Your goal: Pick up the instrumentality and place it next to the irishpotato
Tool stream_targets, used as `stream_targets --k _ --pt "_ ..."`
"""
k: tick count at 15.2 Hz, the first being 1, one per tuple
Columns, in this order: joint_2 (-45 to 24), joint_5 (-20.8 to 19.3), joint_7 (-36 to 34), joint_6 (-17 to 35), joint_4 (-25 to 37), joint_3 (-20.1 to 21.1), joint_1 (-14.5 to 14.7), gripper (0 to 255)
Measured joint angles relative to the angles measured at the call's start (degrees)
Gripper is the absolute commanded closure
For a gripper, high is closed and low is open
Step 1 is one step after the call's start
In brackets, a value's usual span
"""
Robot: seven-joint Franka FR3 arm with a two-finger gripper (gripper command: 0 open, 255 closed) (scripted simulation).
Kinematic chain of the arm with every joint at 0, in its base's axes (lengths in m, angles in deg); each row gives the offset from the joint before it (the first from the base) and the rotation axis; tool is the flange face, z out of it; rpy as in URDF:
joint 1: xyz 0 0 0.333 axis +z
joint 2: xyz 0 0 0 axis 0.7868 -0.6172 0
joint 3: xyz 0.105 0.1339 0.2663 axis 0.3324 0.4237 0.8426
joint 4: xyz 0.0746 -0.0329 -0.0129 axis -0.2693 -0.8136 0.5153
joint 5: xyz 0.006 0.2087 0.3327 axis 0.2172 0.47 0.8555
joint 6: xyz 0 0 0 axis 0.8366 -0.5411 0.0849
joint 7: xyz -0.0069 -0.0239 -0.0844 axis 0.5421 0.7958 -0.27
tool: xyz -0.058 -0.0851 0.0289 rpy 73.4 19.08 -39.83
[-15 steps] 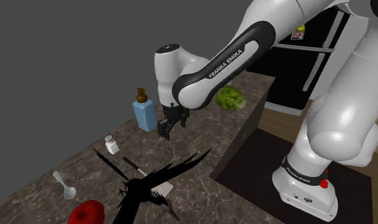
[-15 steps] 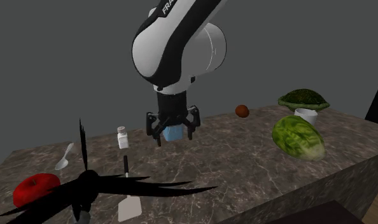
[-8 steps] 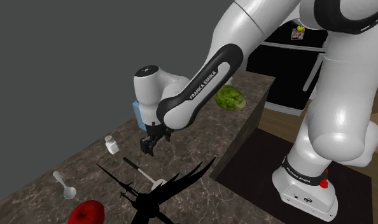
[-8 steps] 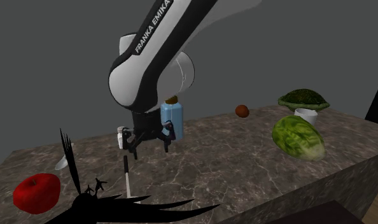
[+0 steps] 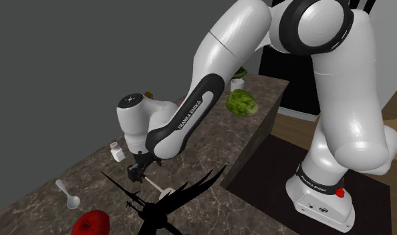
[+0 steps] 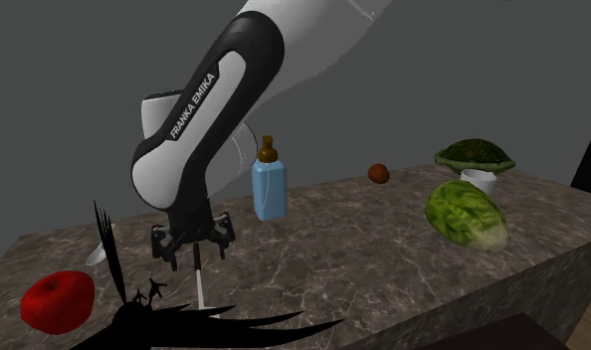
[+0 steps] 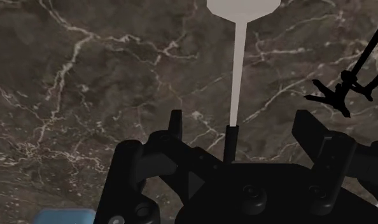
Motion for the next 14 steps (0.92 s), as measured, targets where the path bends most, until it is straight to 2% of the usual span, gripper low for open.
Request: stream_targets --k 8,14 --pt "-5.7 -2.8 -2.2 3.5 2.0 -2.0 2.0 0" --pt "-6.2 -3.1 -2.3 3.8 2.3 -2.2 2.2 0"
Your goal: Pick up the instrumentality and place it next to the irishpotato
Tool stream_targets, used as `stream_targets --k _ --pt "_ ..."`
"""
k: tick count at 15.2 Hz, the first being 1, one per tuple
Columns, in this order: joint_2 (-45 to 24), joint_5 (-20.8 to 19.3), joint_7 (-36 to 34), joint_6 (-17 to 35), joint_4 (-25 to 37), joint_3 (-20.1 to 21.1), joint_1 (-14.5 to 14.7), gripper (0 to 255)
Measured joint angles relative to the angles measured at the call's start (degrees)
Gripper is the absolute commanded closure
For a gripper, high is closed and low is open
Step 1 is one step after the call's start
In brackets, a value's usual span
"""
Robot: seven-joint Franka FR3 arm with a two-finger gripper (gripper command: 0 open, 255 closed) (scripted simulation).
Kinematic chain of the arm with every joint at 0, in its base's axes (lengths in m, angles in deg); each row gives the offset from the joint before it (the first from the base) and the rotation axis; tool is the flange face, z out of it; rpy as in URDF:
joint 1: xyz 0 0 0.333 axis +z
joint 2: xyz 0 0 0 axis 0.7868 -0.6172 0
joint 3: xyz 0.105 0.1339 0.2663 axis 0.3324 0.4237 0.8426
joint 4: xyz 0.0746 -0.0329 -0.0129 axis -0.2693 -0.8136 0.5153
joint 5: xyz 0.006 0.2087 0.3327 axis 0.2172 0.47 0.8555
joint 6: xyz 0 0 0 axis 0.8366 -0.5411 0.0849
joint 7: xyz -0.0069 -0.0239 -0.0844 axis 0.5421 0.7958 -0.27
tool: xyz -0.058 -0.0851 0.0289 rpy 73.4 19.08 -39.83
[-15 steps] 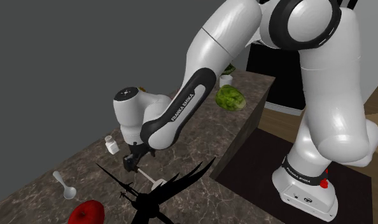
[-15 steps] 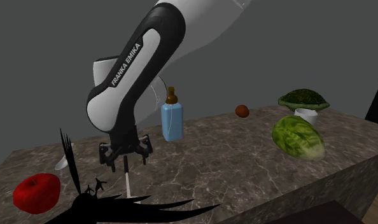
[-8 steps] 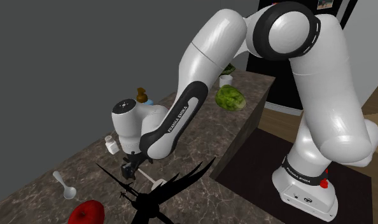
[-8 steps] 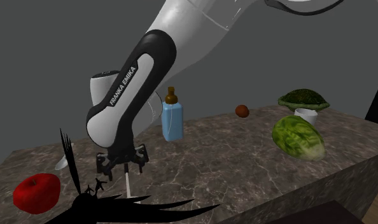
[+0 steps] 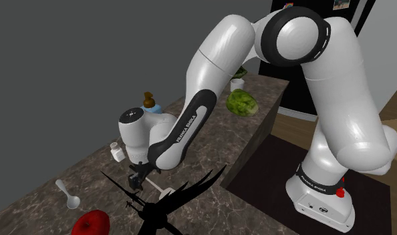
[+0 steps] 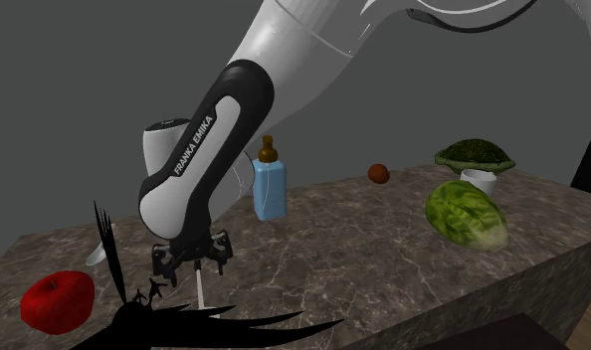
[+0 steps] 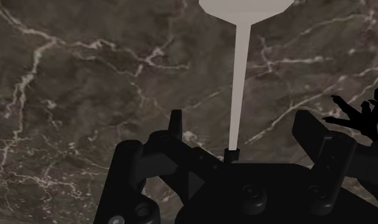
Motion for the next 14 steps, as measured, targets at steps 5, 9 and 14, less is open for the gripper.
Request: stream_targets --k 5,9,14 --pt "0.0 0.0 0.0 0.0 0.0 0.0 0.0 255" --pt "0.0 0.0 0.0 0.0 0.0 0.0 0.0 255" --pt "1.3 0.7 0.5 -1.1 -0.1 0.6 -0.4 255"
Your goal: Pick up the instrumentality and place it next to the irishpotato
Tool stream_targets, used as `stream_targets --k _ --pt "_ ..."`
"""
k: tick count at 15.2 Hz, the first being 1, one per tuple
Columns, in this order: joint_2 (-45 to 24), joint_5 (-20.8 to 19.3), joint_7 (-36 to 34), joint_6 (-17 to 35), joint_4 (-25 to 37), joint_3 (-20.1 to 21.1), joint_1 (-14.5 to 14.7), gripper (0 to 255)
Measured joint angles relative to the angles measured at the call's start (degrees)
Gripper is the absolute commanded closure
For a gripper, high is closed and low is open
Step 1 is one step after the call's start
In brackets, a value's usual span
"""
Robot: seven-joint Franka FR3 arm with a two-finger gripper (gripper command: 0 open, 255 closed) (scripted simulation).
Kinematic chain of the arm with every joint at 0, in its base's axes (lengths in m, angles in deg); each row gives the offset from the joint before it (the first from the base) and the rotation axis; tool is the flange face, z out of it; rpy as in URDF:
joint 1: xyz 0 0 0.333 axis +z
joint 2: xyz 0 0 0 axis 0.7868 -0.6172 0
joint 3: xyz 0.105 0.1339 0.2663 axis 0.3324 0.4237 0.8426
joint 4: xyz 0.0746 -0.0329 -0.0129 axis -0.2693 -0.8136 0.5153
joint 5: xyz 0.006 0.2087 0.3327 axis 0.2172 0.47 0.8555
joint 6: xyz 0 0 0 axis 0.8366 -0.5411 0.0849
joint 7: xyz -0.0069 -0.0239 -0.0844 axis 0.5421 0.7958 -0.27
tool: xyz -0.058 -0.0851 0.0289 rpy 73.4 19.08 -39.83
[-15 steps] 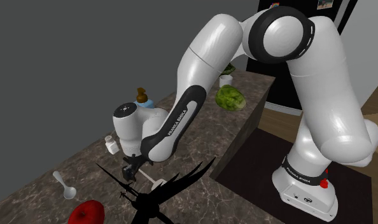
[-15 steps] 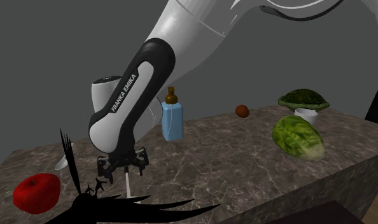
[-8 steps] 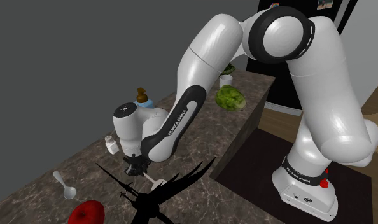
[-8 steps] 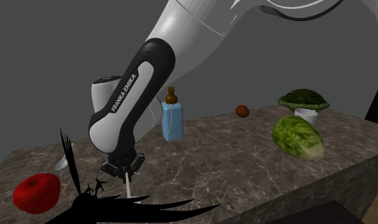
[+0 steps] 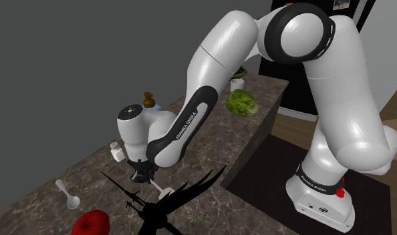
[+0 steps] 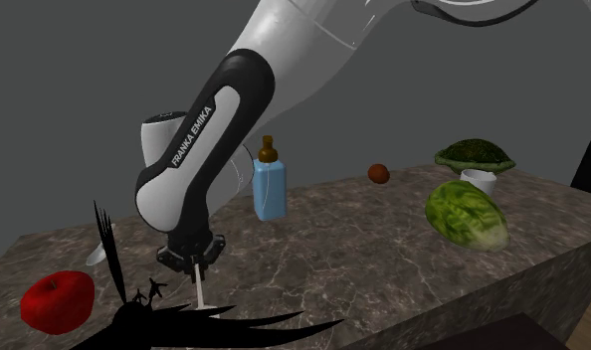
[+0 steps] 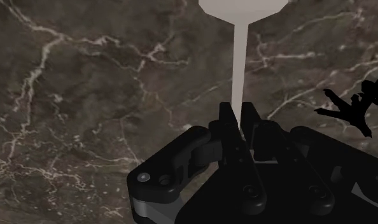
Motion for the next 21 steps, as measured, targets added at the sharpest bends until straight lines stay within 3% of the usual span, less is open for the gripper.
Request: stream_targets --k 21 --pt "11.3 6.7 4.8 -11.6 1.0 4.2 -3.1 255"
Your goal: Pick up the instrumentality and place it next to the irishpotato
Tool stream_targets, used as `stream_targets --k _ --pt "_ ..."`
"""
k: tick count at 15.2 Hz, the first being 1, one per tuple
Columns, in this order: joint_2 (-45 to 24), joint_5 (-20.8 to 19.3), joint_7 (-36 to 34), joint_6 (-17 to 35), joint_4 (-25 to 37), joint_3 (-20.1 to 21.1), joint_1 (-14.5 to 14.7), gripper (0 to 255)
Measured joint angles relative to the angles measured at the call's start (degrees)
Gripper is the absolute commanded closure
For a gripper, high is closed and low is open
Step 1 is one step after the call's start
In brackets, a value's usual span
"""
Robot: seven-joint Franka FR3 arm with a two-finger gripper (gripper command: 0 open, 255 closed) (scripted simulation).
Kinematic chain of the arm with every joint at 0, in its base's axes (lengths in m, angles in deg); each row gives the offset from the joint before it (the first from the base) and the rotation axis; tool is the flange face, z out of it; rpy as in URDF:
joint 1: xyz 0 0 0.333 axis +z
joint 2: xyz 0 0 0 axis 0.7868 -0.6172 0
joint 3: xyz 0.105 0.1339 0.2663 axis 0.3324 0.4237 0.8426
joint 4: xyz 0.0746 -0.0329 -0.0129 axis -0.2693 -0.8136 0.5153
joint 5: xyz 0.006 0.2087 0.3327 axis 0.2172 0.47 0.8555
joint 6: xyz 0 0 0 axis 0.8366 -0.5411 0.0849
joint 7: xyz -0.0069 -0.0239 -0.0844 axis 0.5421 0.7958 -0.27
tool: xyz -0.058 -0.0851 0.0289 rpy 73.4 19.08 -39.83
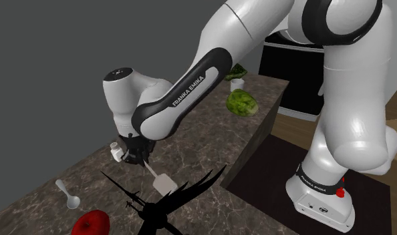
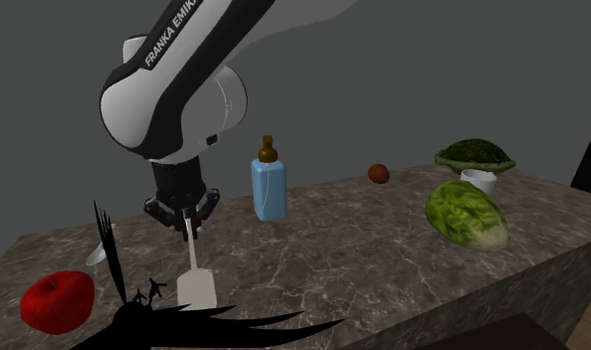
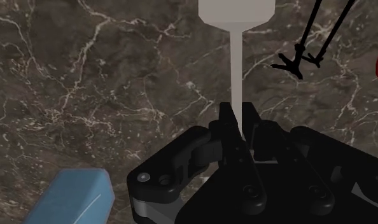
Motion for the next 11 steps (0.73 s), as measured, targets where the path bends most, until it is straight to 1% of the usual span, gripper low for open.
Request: stream_targets --k 4,6,11 --pt "1.3 0.9 0.7 -2.4 1.2 0.4 -0.2 255" --pt "2.9 1.8 2.5 -2.2 -0.3 0.3 -1.6 255" --pt "6.4 4.2 9.7 -0.4 -4.9 -1.1 -6.5 255"
